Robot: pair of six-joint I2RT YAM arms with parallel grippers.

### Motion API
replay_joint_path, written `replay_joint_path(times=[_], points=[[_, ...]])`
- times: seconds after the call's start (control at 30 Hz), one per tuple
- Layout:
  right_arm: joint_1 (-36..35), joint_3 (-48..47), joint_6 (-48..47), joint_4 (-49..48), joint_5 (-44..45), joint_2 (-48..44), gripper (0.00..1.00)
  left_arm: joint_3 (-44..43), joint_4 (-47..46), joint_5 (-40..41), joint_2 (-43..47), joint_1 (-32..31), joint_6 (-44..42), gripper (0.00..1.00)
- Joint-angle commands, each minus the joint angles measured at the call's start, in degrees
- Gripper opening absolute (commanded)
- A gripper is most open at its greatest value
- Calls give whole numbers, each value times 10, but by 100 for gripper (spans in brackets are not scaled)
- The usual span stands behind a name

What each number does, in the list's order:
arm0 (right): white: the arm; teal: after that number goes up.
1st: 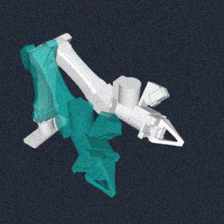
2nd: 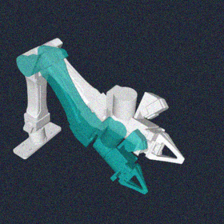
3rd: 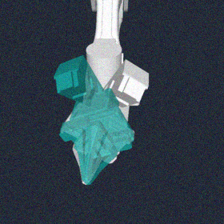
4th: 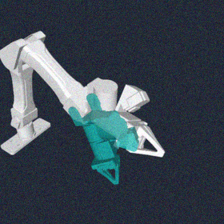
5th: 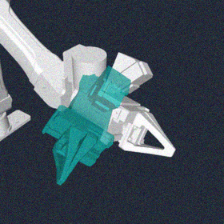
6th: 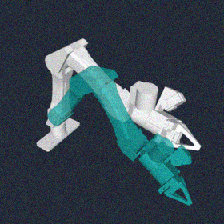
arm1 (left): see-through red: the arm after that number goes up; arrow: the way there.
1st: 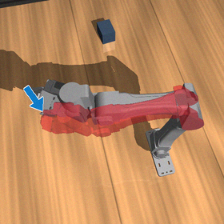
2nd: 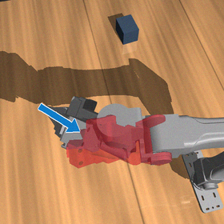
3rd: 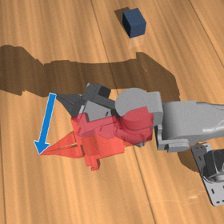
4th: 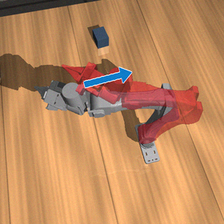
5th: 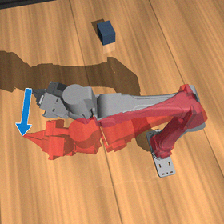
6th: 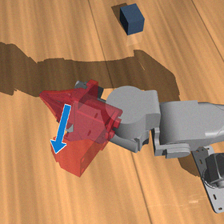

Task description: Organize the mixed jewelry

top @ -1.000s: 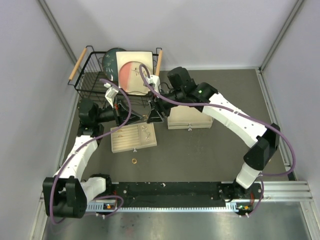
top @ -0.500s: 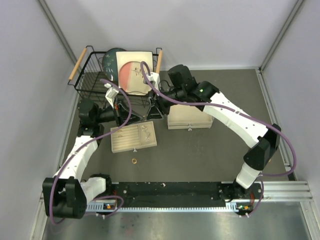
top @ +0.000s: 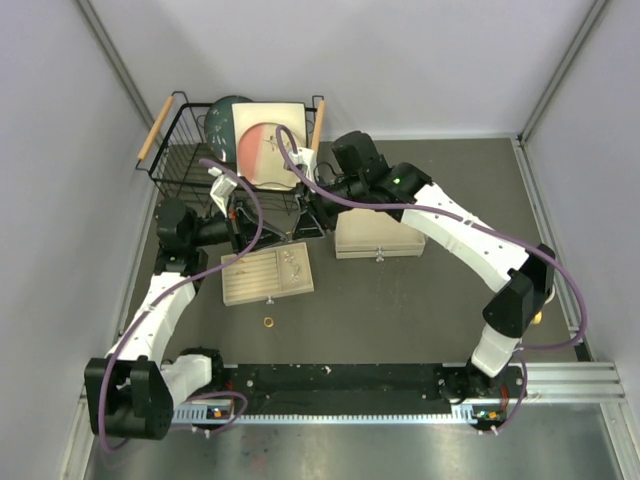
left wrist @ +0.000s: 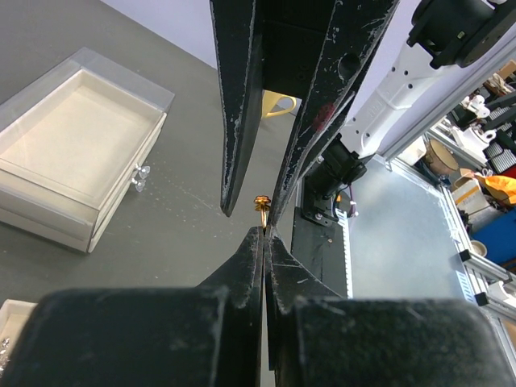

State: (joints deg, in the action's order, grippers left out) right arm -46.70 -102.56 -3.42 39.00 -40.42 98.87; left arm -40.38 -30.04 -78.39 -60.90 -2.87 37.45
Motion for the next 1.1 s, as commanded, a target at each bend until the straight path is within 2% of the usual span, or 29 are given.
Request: replay_joint_path(times=[0.0, 0.4, 0.77, 0.87, 0.97, 1.0, 1.07], points=[[-1, -36, -6, -17, -11, -1, 25, 1, -28, -4, 10, -3, 0, 0], [0, -33, -10, -17, -11, -9, 19, 6, -18, 0, 10, -3, -12, 0], [-1, -31, -9, -16, -10, -12, 0, 7, -12, 10, 11, -3, -18, 0], [-1, -31, -11, -14, 7, -19, 0, 4, 21, 32, 18, -1, -45, 0], [-1, -30, -22, -8, 36, -30, 0, -8, 89, 54, 28, 8, -96, 18], [-1, -29, -29, -3, 44, -32, 0, -14, 106, 60, 29, 13, -121, 31], [-1, -26, -36, 0, 69, -35, 0, -25, 147, 71, 36, 25, -142, 38]])
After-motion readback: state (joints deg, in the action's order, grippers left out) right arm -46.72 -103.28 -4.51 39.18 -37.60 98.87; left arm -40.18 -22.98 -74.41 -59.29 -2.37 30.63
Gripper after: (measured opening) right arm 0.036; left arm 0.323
